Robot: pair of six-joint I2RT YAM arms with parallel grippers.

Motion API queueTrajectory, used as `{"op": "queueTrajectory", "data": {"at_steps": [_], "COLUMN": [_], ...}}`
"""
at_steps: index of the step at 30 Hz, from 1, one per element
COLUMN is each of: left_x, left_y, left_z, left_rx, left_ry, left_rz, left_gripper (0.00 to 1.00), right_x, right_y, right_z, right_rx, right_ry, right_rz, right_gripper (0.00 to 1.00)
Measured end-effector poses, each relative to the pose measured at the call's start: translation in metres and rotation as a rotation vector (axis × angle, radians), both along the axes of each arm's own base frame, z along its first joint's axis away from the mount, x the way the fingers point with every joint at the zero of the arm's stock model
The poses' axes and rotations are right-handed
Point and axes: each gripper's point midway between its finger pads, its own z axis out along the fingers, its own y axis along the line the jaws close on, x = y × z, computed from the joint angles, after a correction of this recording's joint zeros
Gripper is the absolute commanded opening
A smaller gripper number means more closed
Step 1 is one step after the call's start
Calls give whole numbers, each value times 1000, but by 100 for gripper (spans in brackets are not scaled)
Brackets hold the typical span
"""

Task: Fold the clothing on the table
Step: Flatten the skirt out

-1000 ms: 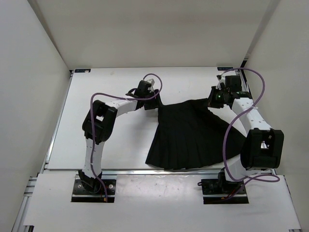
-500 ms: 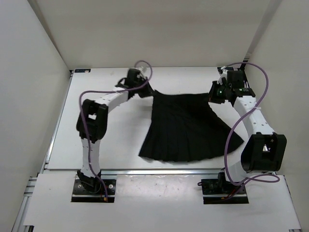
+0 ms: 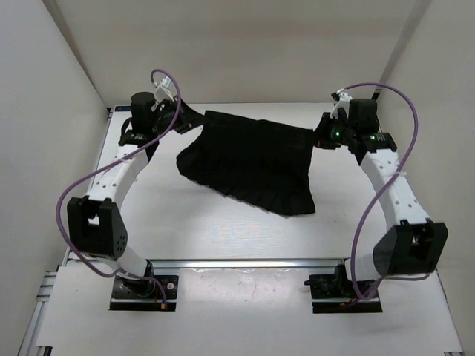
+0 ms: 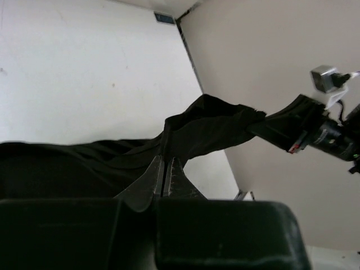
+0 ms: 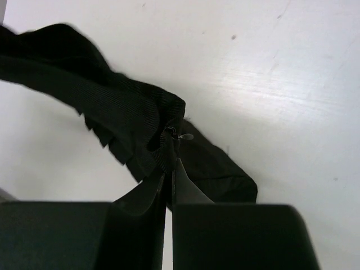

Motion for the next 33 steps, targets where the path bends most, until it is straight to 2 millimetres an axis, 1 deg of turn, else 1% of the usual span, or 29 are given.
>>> {"op": "queueTrajectory", "data": {"at_steps": [1,3,5,6,7,8,10,12,14,15,17,19,21,22,23,26,27,30,32,33], "left_x": [-10,-32,-58,-72,-86,-100,-123,-145,-163,-169,-173,-168,-158,-150,-142,-111,-99,-67,-49,-40], "left_y": [-1,-5,-12,-13,-15,-14,-12,-10,-9,-9,-9,-9,-9,-9,-9,-9,-9,-8,-7,-8], "left_z": [-3,-6,3,12,23,38,69,97,119,125,132,130,120,112,99,50,26,-35,-67,-77], "left_rx": [9,22,15,7,-2,-11,-27,-47,-69,-77,-87,-89,-90,-89,-86,-74,-67,-48,-28,-18], "left_ry": [8,16,-5,-28,-56,-97,-188,-283,-358,-377,-396,-385,-353,-333,-300,-175,-115,42,116,141], "left_rz": [-11,-41,-88,-110,-134,-154,-180,-206,-237,-250,-261,-256,-243,-233,-221,-175,-157,-107,-79,-70], "left_gripper": [0,0,0,0,0,0,0,0,0,0,0,0,0,0,0,0,0,0,0,0], "right_x": [-9,-34,-63,-77,-92,-106,-131,-148,-161,-163,-160,-147,-131,-122,-113,-83,-73,-41,-28,-22], "right_y": [3,12,24,30,35,39,40,37,32,29,22,14,3,-1,-3,-3,-3,-9,-12,-13], "right_z": [1,6,24,36,53,70,102,121,135,137,135,122,103,93,81,47,34,-6,-27,-35], "right_rx": [-7,-17,-20,-16,-9,3,23,35,43,43,41,38,34,32,30,26,29,45,44,42], "right_ry": [-5,-22,-89,-132,-188,-249,-369,-448,-504,-515,-517,-479,-414,-377,-334,-221,-181,-58,1,27], "right_rz": [14,57,116,149,184,214,251,263,264,259,236,197,147,125,108,93,88,46,26,21], "right_gripper": [0,0,0,0,0,0,0,0,0,0,0,0,0,0,0,0,0,1,0,0]}}
